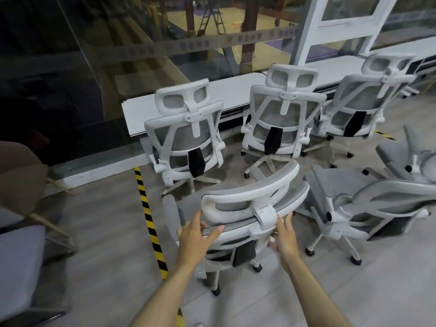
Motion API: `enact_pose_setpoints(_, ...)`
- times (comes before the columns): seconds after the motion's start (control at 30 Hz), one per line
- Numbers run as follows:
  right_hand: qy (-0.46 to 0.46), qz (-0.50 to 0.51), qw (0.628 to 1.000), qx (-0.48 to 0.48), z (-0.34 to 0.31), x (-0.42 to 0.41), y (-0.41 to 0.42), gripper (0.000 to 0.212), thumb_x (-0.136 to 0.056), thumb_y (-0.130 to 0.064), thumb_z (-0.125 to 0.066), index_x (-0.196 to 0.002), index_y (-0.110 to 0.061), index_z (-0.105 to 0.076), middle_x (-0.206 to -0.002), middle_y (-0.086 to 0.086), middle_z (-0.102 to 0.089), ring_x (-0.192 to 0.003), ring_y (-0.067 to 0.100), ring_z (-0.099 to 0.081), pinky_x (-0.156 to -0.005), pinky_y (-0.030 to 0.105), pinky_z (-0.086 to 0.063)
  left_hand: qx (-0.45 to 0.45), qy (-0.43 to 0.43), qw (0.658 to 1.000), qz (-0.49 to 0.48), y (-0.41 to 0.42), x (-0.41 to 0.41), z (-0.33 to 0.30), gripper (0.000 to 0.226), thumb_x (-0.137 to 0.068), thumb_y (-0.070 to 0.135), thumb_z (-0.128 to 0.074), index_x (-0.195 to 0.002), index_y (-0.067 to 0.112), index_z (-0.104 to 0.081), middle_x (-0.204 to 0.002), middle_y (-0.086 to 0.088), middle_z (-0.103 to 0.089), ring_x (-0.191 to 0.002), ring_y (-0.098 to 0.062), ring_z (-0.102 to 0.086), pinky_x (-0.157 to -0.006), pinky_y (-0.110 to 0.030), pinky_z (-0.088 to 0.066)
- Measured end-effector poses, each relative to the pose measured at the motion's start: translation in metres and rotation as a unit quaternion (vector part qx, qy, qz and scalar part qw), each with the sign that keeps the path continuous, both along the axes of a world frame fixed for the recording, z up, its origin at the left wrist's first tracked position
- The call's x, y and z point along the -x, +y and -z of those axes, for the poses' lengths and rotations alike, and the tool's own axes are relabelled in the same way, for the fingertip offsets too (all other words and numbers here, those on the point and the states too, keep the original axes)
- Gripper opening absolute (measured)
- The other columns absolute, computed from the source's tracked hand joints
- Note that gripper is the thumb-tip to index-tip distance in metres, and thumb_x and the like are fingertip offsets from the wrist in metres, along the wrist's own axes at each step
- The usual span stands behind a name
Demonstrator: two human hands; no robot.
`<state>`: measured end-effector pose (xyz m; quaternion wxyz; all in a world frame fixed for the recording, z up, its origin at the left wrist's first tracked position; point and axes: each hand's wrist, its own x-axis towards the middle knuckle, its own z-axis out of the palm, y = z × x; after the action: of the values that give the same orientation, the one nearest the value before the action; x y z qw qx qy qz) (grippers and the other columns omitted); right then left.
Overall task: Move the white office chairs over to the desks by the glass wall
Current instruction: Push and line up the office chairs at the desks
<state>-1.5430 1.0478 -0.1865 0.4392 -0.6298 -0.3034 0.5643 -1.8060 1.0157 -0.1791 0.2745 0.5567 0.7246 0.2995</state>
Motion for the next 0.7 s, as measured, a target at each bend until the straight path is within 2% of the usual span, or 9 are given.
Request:
enact_pose_setpoints(0.07, -0.004, 0.006, 1.0, 0.007, -0.002, 0.012, 0.01, 0.074, -0.094, -0.062, -0.056, -0.153, -0.059, -0.012, -0.149, -0.008, -0.052, -0.127, 0.021, -0.057, -0.101, 0.053, -0.051, 0.002, -0.003, 1.0, 0.002, 0.013, 0.012, 0.0, 0.087, -0.071, 0.091, -0.054, -0.135, 0.032, -0.048, -0.092, 0.018, -0.057, -0.099, -0.012, -0.05, -0.094, -0.041, -0.049)
enact_pose_setpoints(0.13, -0.004, 0.002, 1.0, 0.007, -0.007, 0.024, 0.025, 0.07, -0.099, -0.056, -0.053, -0.156, -0.053, -0.013, -0.139, -0.011, -0.057, -0.117, 0.017, -0.06, -0.093, 0.047, -0.049, 0.007, -0.014, 1.0, 0.0, 0.027, 0.024, -0.005, 0.086, -0.072, 0.088, -0.058, -0.137, 0.032, -0.046, -0.092, 0.017, -0.056, -0.1, -0.012, -0.048, -0.094, -0.04, -0.049)
enact_pose_setpoints(0.23, 0.003, 0.0, 1.0, 0.007, -0.01, 0.041, 0.048, 0.068, -0.099, -0.054, -0.055, -0.156, -0.051, -0.019, -0.138, -0.014, -0.059, -0.109, 0.007, -0.062, -0.077, 0.034, -0.049, 0.005, -0.023, 1.0, -0.009, 0.049, 0.043, -0.006, 0.085, -0.073, 0.083, -0.062, -0.139, 0.033, -0.044, -0.09, 0.016, -0.056, -0.094, -0.001, -0.045, -0.096, -0.041, -0.046)
enact_pose_setpoints(0.37, -0.011, 0.007, 1.0, 0.007, -0.011, 0.065, 0.074, 0.065, -0.099, -0.053, -0.055, -0.155, -0.052, -0.023, -0.124, -0.017, -0.064, -0.105, 0.008, -0.062, -0.07, 0.029, -0.048, 0.006, -0.015, 1.0, -0.017, 0.074, 0.064, -0.009, 0.081, -0.074, 0.08, -0.064, -0.137, 0.031, -0.048, -0.089, 0.017, -0.056, -0.09, 0.007, -0.042, -0.097, -0.042, -0.045)
enact_pose_setpoints(0.5, -0.016, 0.0, 1.0, 0.013, -0.016, 0.075, 0.091, 0.062, -0.1, -0.052, -0.055, -0.155, -0.051, -0.025, -0.129, -0.016, -0.065, -0.105, 0.003, -0.064, -0.071, 0.031, -0.051, 0.02, -0.013, 1.0, -0.018, 0.09, 0.073, -0.01, 0.083, -0.073, 0.082, -0.061, -0.137, 0.03, -0.048, -0.093, 0.016, -0.056, -0.096, -0.012, -0.045, -0.092, -0.04, -0.047)
enact_pose_setpoints(0.57, -0.015, 0.008, 1.0, 0.017, -0.018, 0.076, 0.097, 0.064, -0.1, -0.051, -0.055, -0.155, -0.051, -0.024, -0.126, -0.013, -0.066, -0.105, 0.006, -0.065, -0.071, 0.031, -0.051, 0.021, -0.005, 1.0, -0.016, 0.095, 0.073, -0.009, 0.082, -0.073, 0.083, -0.059, -0.136, 0.03, -0.048, -0.094, 0.016, -0.057, -0.098, -0.015, -0.046, -0.091, -0.038, -0.046)
enact_pose_setpoints(0.63, -0.02, 0.017, 1.0, 0.015, -0.02, 0.078, 0.101, 0.062, -0.1, -0.051, -0.054, -0.155, -0.052, -0.025, -0.113, -0.014, -0.067, -0.102, 0.011, -0.063, -0.071, 0.031, -0.05, 0.025, -0.002, 1.0, -0.018, 0.098, 0.072, -0.007, 0.084, -0.072, 0.085, -0.057, -0.135, 0.031, -0.048, -0.094, 0.017, -0.057, -0.1, -0.016, -0.047, -0.088, -0.034, -0.042)
enact_pose_setpoints(0.7, -0.018, 0.017, 1.0, 0.015, -0.018, 0.077, 0.103, 0.059, -0.1, -0.053, -0.054, -0.152, -0.055, -0.027, -0.115, -0.014, -0.066, -0.107, 0.015, -0.062, -0.072, 0.031, -0.05, 0.023, 0.006, 1.0, -0.019, 0.099, 0.069, -0.003, 0.088, -0.069, 0.091, -0.05, -0.135, 0.032, -0.048, -0.094, 0.018, -0.057, -0.101, -0.016, -0.049, -0.085, -0.029, -0.035)
